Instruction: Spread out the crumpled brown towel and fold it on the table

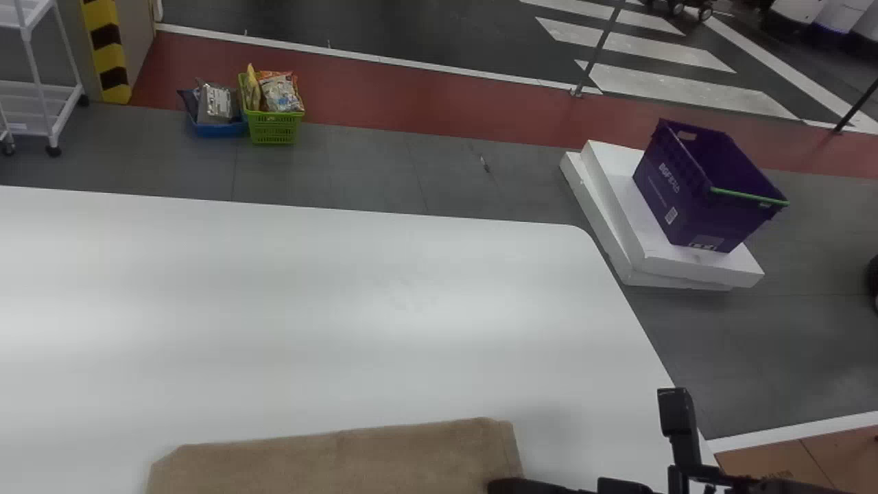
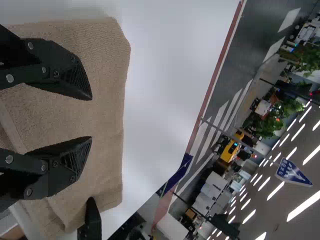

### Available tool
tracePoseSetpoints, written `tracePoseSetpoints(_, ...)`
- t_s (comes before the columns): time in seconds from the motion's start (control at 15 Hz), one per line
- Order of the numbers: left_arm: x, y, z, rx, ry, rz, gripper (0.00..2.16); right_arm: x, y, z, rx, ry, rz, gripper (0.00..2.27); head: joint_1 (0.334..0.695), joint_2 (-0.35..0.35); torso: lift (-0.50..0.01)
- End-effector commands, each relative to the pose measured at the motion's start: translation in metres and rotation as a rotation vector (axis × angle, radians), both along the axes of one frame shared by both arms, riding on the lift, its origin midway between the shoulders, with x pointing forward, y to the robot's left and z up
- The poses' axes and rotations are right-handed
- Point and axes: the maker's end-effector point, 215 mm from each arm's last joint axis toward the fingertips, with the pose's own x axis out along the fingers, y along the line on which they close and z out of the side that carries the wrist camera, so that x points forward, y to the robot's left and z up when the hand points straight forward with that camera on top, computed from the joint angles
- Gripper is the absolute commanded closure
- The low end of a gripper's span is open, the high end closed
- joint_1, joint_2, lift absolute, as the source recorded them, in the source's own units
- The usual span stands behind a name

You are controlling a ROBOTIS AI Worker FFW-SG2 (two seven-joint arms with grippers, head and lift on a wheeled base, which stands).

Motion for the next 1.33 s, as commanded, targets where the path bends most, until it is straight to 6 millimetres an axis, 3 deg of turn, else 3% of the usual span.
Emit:
tracePoseSetpoints(0.0, 0.001, 0.000, -0.004, 0.011, -0.005, 0.005, 1.81, -0.004, 0.001, -0.002, 0.011, 0.024, -0.007, 0.85, 0.695, -0.350, -0.127)
tracePoseSetpoints(0.2, 0.000, 0.000, -0.004, 0.019, -0.007, -0.003, 1.83, -0.001, 0.003, -0.001, 0.013, 0.020, -0.004, 0.85, 0.695, -0.350, -0.127)
tracePoseSetpoints(0.6, 0.006, 0.008, -0.038, 0.141, 0.001, 0.011, 1.83, 0.004, 0.005, 0.007, 0.018, -0.002, 0.002, 0.85, 0.695, -0.350, -0.127)
tracePoseSetpoints(1.07, 0.010, 0.007, -0.033, 0.157, -0.030, 0.012, 1.83, 0.012, 0.012, 0.041, 0.084, -0.090, 0.021, 0.85, 0.695, -0.350, -0.127)
tracePoseSetpoints(1.27, 0.012, 0.008, -0.037, 0.169, -0.029, 0.013, 1.83, 0.014, 0.017, 0.045, 0.092, -0.100, 0.031, 0.85, 0.695, -0.350, -0.127)
